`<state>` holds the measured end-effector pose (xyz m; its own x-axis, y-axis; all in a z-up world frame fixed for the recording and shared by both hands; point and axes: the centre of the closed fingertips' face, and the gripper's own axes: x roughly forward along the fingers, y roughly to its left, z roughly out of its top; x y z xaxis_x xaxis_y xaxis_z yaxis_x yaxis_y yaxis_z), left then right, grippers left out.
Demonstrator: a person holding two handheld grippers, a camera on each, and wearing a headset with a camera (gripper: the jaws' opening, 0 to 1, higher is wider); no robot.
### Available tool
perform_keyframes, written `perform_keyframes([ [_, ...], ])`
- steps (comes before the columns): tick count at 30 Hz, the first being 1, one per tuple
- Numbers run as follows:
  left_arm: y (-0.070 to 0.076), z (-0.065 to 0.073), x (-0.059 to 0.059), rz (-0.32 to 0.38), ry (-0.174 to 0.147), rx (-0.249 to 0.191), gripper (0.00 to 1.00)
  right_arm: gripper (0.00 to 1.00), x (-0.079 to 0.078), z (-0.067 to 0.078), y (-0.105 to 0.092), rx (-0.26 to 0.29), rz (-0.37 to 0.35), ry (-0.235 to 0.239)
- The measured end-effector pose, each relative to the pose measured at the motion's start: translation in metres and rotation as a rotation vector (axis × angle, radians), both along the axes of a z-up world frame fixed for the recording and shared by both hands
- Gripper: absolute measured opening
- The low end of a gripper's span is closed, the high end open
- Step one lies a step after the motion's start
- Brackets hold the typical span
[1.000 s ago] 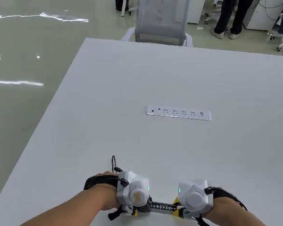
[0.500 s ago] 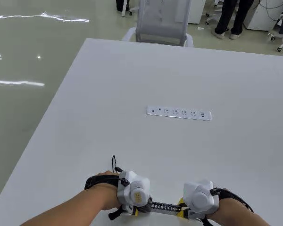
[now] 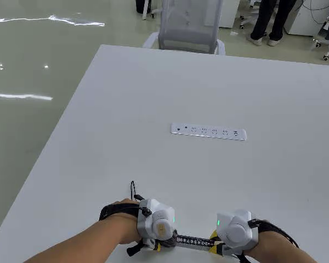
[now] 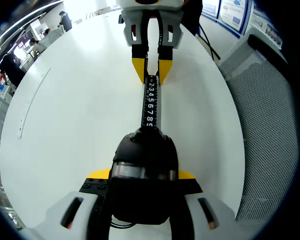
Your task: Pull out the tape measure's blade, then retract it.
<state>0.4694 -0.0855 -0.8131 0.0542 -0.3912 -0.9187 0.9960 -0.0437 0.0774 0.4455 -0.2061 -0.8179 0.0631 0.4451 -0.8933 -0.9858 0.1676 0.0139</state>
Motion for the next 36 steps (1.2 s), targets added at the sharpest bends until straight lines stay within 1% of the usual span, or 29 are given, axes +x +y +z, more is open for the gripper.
perform_keyframes([
  [13,0.001,-0.001,0.001,0.001,-0.003,0.006,0.39,0.12,0.0,0.0,-0.011,-0.015,-0.009,0.005],
  [21,0.0,-0.001,0.0,-0.005,-0.012,0.011,0.39,0.12,-0.001,0.0,-0.016,-0.019,-0.015,0.005],
  [36,0.0,-0.001,0.0,-0.001,-0.005,0.012,0.39,0.12,-0.002,0.0,-0.025,-0.026,-0.023,0.004],
])
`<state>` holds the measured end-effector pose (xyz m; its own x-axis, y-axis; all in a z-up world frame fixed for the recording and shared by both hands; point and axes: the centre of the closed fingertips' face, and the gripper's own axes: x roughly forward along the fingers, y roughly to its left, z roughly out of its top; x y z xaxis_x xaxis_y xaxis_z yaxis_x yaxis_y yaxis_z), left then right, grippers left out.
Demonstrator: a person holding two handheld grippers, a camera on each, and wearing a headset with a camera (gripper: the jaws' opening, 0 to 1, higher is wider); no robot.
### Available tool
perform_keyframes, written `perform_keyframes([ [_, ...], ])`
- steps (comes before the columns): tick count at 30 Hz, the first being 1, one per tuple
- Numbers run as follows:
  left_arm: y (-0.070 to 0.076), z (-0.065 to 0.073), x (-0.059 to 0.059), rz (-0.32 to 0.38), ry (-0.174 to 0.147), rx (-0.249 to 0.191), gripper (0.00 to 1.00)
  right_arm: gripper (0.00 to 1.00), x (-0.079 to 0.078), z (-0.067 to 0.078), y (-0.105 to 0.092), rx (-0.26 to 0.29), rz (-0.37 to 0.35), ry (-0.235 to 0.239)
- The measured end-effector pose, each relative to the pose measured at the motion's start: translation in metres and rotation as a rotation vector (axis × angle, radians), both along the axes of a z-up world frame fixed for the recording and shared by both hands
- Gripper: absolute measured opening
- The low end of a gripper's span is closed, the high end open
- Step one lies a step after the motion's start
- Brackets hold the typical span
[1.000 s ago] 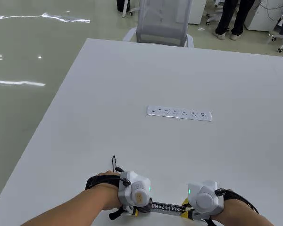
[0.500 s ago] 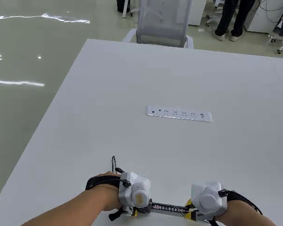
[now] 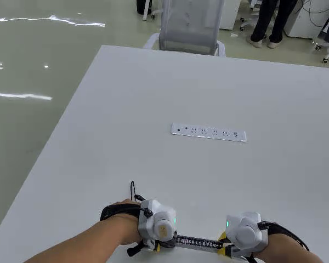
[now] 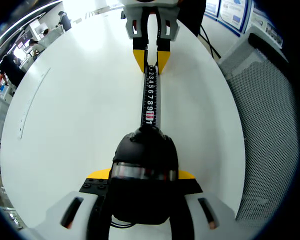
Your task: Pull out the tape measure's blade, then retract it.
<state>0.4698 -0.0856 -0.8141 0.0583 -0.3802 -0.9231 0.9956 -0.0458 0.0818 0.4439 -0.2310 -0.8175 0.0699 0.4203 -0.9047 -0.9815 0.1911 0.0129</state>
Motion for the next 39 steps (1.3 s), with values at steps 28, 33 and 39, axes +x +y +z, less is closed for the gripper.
perform_keyframes([
  [28,0.0,0.0,0.0,0.001,0.0,0.002,0.39,0.12,-0.002,0.0,-0.014,-0.012,-0.002,0.002],
  [33,0.0,0.0,0.0,0.003,0.002,0.002,0.39,0.12,-0.001,0.0,-0.017,-0.013,-0.007,0.002],
  [39,0.0,0.0,0.0,0.003,-0.001,0.001,0.39,0.12,-0.002,0.0,-0.019,-0.015,-0.008,0.002],
])
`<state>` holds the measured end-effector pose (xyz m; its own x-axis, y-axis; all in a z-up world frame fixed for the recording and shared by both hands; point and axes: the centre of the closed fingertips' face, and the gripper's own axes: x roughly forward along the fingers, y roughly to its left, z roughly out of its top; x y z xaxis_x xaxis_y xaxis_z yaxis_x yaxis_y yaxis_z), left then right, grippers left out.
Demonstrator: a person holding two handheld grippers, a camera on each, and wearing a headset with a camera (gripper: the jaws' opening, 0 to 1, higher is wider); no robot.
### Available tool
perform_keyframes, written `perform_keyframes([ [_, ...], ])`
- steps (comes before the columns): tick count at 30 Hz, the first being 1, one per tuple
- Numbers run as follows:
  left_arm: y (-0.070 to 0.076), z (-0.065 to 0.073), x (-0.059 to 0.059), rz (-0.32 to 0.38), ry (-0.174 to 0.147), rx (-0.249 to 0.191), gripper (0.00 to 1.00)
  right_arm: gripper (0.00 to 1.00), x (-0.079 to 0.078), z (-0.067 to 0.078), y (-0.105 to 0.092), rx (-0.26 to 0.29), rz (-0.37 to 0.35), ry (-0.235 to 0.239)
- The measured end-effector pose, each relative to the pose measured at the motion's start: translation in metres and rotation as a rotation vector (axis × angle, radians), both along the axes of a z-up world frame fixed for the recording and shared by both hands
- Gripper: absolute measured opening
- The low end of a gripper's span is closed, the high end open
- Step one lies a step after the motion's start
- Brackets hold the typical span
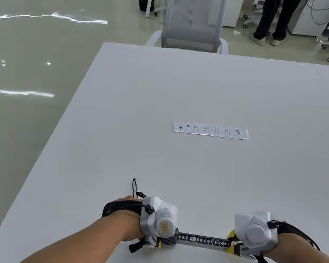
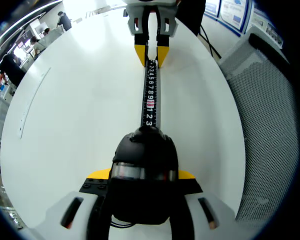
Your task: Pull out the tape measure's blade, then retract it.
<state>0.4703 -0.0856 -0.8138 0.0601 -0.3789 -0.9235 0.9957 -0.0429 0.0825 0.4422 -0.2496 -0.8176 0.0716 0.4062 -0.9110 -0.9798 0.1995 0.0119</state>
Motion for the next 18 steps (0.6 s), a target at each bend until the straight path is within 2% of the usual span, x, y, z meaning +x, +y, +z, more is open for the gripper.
perform_keyframes([
  [18,-0.0003,-0.0004,0.0003,0.002,0.001,0.0,0.39,0.12,-0.0005,0.0002,-0.0071,-0.009,-0.003,0.001],
])
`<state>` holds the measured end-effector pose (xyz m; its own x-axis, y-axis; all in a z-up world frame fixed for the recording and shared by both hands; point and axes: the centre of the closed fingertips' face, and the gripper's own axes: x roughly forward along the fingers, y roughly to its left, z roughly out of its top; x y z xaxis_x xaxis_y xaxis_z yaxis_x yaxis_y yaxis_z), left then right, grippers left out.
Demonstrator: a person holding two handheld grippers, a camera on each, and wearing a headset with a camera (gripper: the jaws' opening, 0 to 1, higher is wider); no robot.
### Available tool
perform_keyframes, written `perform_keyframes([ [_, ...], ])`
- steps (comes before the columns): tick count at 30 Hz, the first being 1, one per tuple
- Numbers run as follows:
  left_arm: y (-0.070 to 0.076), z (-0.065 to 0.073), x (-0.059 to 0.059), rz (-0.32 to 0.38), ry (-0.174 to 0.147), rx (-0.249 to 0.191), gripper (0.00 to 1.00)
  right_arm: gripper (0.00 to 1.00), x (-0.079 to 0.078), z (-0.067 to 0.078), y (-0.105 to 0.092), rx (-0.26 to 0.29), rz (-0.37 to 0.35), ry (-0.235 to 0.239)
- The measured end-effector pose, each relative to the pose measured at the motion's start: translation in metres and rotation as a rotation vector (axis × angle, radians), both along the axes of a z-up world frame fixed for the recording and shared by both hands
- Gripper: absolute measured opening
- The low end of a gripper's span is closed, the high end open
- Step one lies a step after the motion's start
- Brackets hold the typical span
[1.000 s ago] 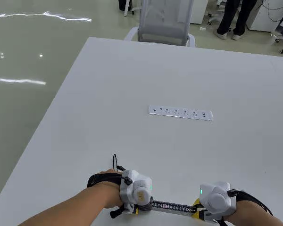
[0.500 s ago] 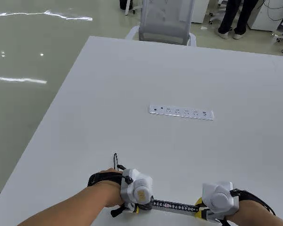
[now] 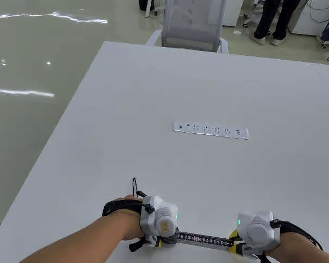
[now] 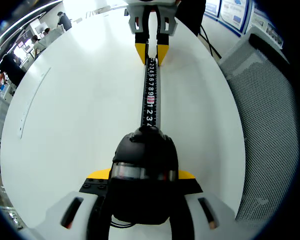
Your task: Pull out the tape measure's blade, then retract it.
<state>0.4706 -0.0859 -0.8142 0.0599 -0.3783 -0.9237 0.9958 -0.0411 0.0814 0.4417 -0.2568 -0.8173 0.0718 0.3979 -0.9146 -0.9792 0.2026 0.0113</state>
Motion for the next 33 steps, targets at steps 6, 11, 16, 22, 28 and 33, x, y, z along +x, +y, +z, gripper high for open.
perform_keyframes([
  [6,0.0,0.0,0.0,0.0,-0.003,0.001,0.39,0.12,0.0,0.0,-0.002,-0.004,0.001,0.002],
  [11,0.001,0.0,0.0,0.0,-0.003,0.001,0.39,0.12,-0.001,0.0,-0.004,-0.007,0.0,0.002],
  [16,0.001,0.0,0.0,0.0,-0.004,0.001,0.39,0.12,-0.001,0.0,-0.007,-0.009,-0.005,0.003],
  [22,0.001,0.0,0.0,-0.001,-0.004,0.003,0.39,0.12,-0.001,-0.001,-0.011,-0.02,-0.013,0.006],
  [28,0.001,0.0,0.0,0.001,-0.003,0.002,0.39,0.12,-0.002,-0.001,-0.014,-0.032,-0.01,0.008],
  [33,0.001,0.0,0.0,0.001,-0.004,0.003,0.39,0.12,-0.003,0.0,-0.018,-0.036,-0.013,0.01],
])
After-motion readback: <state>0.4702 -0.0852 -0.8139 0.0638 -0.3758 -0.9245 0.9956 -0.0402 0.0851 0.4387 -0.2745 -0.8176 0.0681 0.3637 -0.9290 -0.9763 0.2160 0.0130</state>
